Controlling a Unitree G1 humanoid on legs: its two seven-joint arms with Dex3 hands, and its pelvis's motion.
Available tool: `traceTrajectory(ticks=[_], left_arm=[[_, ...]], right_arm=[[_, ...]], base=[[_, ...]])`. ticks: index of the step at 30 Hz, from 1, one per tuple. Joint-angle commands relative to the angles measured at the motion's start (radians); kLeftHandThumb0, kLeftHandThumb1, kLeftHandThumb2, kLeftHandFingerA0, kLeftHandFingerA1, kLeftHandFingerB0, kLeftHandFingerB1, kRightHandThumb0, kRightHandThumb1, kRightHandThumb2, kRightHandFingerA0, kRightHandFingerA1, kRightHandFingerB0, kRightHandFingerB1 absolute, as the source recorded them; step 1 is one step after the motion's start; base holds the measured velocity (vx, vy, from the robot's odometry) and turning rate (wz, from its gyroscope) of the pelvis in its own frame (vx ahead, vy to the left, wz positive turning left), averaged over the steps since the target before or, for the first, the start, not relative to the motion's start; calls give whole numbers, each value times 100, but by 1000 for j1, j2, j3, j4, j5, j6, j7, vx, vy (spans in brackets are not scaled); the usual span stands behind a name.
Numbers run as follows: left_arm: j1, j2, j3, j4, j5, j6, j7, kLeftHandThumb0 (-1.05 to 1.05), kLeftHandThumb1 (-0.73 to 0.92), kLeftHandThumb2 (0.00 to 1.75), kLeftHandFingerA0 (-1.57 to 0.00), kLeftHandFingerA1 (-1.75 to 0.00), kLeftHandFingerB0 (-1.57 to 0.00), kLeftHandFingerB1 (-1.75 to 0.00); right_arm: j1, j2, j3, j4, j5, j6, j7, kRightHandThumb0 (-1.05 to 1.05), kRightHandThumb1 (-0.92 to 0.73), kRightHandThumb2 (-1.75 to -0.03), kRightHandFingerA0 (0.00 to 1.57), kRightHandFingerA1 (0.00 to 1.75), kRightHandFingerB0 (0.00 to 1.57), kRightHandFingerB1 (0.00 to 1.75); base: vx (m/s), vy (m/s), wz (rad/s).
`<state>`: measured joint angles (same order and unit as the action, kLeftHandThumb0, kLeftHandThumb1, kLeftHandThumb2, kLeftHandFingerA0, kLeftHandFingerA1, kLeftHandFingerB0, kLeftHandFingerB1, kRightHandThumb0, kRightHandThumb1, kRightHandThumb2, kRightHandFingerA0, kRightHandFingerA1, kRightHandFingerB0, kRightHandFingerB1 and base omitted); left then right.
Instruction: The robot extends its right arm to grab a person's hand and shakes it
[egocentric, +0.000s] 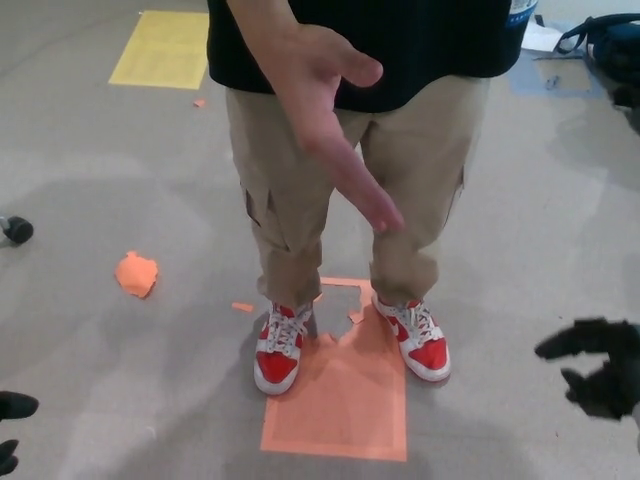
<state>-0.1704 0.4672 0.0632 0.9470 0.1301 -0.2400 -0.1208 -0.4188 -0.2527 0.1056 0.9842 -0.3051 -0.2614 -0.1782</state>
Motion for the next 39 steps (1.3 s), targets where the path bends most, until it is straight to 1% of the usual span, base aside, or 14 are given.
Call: traceTrajectory(ticks=[1,4,5,6,8,9,10,13,17,26,28,37,38,39], left_arm=[[7,10,12,-5,-16,-33,-6,-8,78,63,-83,-54,-68,-49],[1,7,17,-3,-26,-26,-18,-9,78,64,-81,-53,-65,-49],[-2,3,23,4,-32,-29,-17,-12,74,61,-77,-51,-55,-43],[-3,-3,35,3,-51,-25,-29,-23,64,59,-57,-42,-33,-33],[-5,-5,38,2,-57,-18,-39,-35,57,65,-31,-40,-22,-34],[-6,-3,38,-2,-61,-12,-55,-37,59,58,-9,-28,-11,-26],[-4,2,36,-8,-68,-11,-86,-45,55,67,-4,-20,-6,-24],[2,6,39,-2,-80,-41,-125,-41,55,60,0,-18,0,-19],[0,5,41,16,-81,-60,-135,-41,50,74,0,-17,0,-17],[-4,9,36,14,-78,-41,-135,-43,55,60,-1,-18,-2,-18],[-6,17,20,7,-53,-34,-116,-53,44,80,0,-27,0,-25],[-3,12,42,19,-91,-71,-163,-47,41,77,0,-25,0,-25],[-4,10,45,18,-95,-73,-165,-42,58,61,0,-18,-2,-20],[-4,9,46,19,-96,-73,-164,-49,41,77,0,-23,0,-25]], right_arm=[[61,18,-66,-221,87,-48,12,-9,-78,-68,104,70,89,69],[87,27,-88,-401,159,11,120,-21,-77,-63,90,53,69,48],[104,17,-78,-530,166,85,169,-37,-66,-60,76,47,41,34],[114,-31,-43,-680,153,158,260,-70,-51,-81,10,42,4,21],[124,-61,-22,-814,142,233,320,-77,-50,-89,0,22,0,14],[127,-68,-17,-889,139,282,340,-82,-52,-90,0,9,0,7],[127,-70,-10,-985,139,343,361,-80,-63,-59,0,4,0,0],[107,-58,10,-1147,131,445,388,-84,-54,-89,0,12,0,2],[53,-30,46,-1245,107,516,408,-86,-53,-88,0,13,0,0],[-119,23,120,-1205,58,671,453,-88,-53,-91,0,12,0,0],[-189,48,150,-1165,33,731,463,-89,-53,-90,0,8,0,0],[-300,117,229,-1074,28,803,491,-90,-52,-92,0,10,0,0],[-313,124,236,-1061,33,810,497,-89,-52,-92,0,11,0,0],[-319,128,243,-1051,34,810,501,-92,-59,-66,0,4,0,0]], base=[[0,0,0],[0,0,0],[0,0,0],[0,0,0],[0,0,0],[0,0,0],[0,0,0],[0,0,0],[0,0,0],[0,0,0],[0,0,0],[0,0,0],[0,0,0],[0,0,0]])
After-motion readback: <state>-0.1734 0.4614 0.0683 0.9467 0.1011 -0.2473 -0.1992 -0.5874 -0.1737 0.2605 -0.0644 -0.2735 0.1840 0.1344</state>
